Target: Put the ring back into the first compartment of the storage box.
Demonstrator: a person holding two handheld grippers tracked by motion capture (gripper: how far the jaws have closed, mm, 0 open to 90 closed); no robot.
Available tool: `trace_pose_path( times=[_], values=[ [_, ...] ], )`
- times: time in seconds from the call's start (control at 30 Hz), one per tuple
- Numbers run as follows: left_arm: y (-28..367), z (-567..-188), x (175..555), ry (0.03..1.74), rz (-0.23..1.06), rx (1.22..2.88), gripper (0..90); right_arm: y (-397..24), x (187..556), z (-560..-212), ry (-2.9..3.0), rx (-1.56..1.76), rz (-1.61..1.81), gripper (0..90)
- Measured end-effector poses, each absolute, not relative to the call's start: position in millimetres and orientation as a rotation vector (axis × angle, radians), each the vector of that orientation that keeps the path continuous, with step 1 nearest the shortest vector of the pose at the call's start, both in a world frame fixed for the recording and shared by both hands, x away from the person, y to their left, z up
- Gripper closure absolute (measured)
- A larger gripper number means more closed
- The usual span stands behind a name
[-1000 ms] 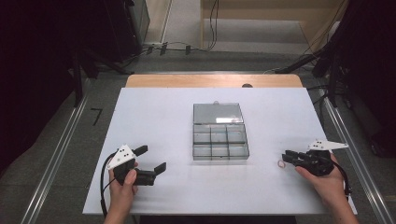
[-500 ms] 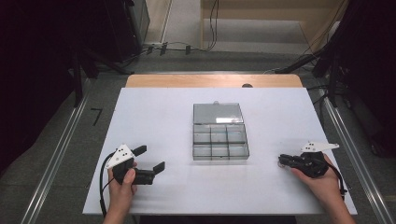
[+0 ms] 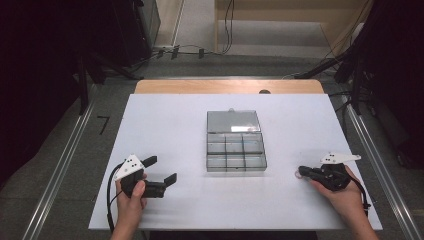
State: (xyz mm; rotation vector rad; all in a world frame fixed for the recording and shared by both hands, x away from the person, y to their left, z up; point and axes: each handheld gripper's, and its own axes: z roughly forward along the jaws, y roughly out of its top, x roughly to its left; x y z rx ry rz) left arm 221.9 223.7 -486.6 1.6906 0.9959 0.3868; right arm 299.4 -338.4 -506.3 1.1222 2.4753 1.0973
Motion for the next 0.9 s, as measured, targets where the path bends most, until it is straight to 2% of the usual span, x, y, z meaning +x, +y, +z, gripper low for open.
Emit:
trace_pose_path(
  times=[0.9],
  values=[
    [223.2,-486.0,223.9,0.989,0.392,1.678,0.0,-341.6,297.0,-486.6,2.372,1.130,1.237,87.0]
  ],
)
